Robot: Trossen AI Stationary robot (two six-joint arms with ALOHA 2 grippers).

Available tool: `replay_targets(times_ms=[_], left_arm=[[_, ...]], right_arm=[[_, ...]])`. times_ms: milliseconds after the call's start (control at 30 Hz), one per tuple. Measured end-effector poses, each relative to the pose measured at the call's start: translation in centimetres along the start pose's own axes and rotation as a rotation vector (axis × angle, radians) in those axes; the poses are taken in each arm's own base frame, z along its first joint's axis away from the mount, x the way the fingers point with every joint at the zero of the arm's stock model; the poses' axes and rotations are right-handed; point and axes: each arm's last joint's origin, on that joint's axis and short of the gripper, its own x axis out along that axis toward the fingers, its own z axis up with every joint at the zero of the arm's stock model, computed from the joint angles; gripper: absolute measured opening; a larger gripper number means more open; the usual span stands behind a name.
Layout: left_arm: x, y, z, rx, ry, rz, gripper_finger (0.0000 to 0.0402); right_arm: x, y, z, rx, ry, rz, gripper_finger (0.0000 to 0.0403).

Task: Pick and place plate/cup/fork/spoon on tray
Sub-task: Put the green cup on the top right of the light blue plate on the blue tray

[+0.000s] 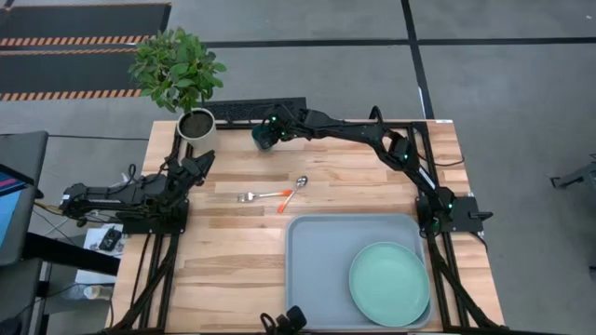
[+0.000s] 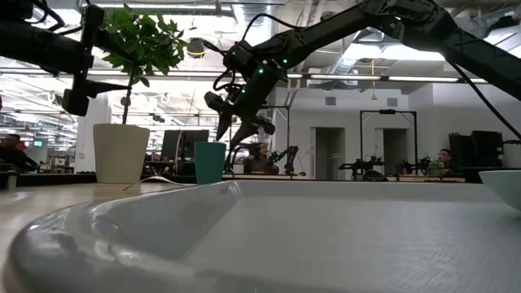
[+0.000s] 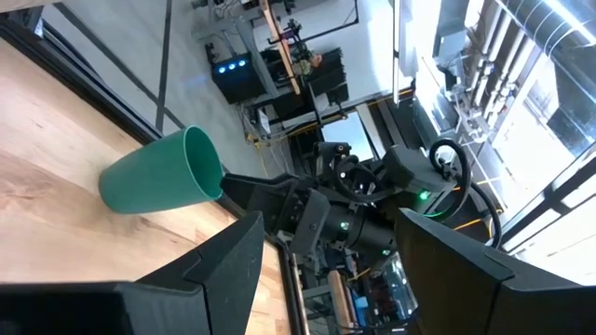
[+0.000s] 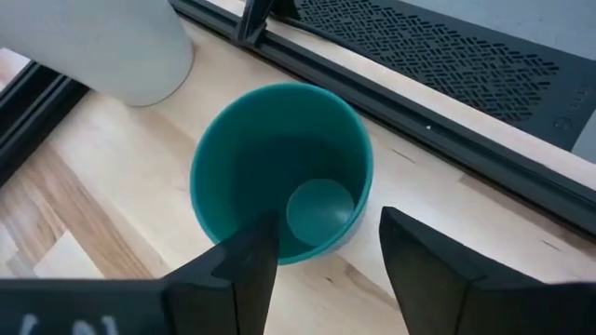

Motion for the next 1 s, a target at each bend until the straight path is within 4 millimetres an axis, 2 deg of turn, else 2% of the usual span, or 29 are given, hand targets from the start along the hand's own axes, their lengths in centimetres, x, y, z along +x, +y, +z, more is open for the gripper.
replay_targets(times_ms=[467, 733, 1000], left_arm=[[0.0, 0.0, 0.0, 0.0, 0.0, 0.0, 0.0231], [0.0, 0.05, -0.02, 0.005, 0.001, 0.004, 0.0231], [0.0, 0.05, -0.02, 0.005, 0.001, 0.004, 0.0231]], right_arm=[[0.05, -0.33, 0.05, 0.065, 0.023, 0.012, 0.0168], [0.47, -0.55, -0.83, 0.133, 0.103, 0.051, 0.0097], [0.5, -0.94, -0.58, 0.15, 0.101, 0.047, 0.003]])
